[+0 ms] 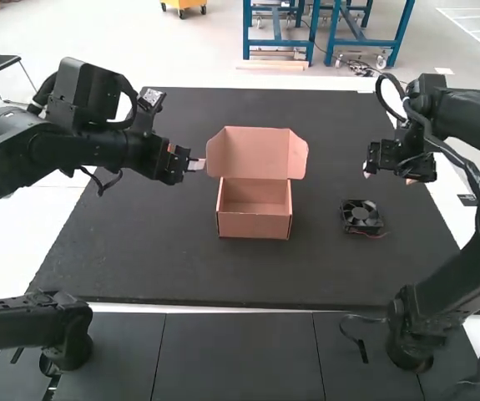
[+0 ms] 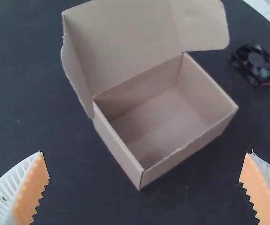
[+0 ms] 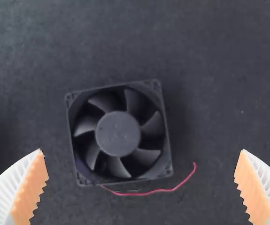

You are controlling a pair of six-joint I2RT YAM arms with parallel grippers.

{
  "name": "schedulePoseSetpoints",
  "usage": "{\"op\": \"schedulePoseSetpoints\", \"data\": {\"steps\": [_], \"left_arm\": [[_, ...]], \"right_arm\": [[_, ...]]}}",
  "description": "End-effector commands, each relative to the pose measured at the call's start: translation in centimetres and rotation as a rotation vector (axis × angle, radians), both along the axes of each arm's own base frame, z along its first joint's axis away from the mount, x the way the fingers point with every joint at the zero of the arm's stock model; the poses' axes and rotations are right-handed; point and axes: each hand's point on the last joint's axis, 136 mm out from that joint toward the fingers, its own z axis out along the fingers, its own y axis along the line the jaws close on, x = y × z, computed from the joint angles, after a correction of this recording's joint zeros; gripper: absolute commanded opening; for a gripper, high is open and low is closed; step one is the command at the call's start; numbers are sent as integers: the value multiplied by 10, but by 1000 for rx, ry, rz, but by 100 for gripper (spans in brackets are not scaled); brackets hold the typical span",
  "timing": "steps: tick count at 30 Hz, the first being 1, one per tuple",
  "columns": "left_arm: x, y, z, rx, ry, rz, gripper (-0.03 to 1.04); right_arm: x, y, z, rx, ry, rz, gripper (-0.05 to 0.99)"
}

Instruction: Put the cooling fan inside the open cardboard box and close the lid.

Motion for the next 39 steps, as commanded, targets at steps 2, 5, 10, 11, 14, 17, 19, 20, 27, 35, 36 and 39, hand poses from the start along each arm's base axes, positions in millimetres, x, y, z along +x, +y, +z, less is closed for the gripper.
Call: {"op": "schedulePoseSetpoints", "data": {"steps": [2, 5, 10, 11, 14, 17, 19, 20, 27, 35, 36, 39], "left_arm": [[6, 9, 0, 53, -43, 21, 96], [6, 10, -2, 60, -44, 22, 96], [7, 9, 1, 55, -53, 22, 96], [8, 9, 2, 54, -56, 22, 96], [9, 8, 2, 53, -58, 22, 96], [10, 7, 3, 50, -61, 23, 96], [11, 7, 4, 46, -67, 23, 96], [11, 7, 5, 44, -70, 23, 96], [12, 6, 8, 43, -73, 23, 96], [12, 7, 11, 40, -75, 24, 96], [12, 6, 12, 39, -76, 24, 96], [12, 6, 13, 39, -77, 24, 96]], "right_arm": [[7, -20, -3, -40, 12, -9, 91], [6, -36, -16, -43, 55, -34, 91], [1, -60, -35, -52, 115, -50, 91], [0, -62, -38, -53, 128, -48, 91], [-8, -59, -50, -56, 191, 16, 91], [-11, -57, -61, -56, 233, 68, 91], [-9, -56, -65, -54, 248, 88, 91], [-7, -55, -66, -44, 248, 92, 91], [5, -55, -79, -19, 272, 92, 90], [13, -51, -92, -2, 303, 96, 90], [14, -50, -93, 3, 305, 97, 90], [20, -47, -97, 10, 311, 99, 90]]}}
